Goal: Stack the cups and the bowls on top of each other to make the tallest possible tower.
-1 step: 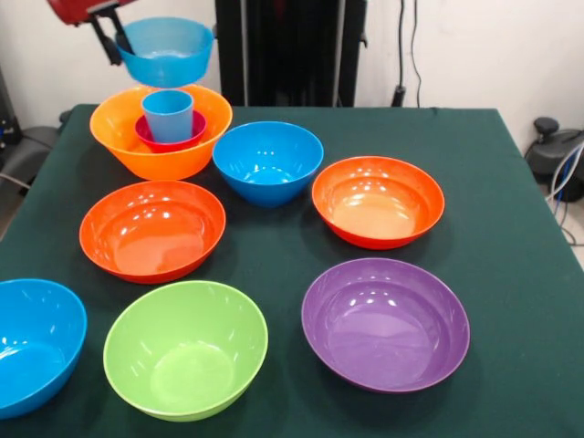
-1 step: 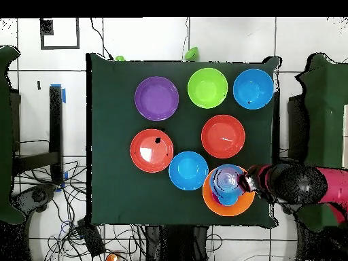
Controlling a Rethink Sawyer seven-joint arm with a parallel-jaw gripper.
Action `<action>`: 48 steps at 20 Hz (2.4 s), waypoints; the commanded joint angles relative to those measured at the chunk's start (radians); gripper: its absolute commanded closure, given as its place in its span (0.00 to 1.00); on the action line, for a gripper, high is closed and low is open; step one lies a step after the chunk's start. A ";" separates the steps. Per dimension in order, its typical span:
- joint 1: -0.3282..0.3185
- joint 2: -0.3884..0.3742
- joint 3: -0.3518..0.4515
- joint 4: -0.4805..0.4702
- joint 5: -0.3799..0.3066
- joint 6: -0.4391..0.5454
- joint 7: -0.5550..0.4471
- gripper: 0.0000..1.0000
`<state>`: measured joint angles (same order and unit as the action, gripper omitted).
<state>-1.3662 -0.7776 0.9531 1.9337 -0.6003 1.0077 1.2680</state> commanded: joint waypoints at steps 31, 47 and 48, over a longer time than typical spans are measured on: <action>0.011 0.121 0.039 0.100 -0.134 0.047 -0.304 1.00; 0.024 0.149 0.029 0.079 -0.147 0.040 -0.305 1.00; 0.024 0.151 0.028 0.079 -0.147 0.039 -0.304 1.00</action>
<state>-1.4086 -0.6969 0.9660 1.9785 -0.6869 1.0075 1.2360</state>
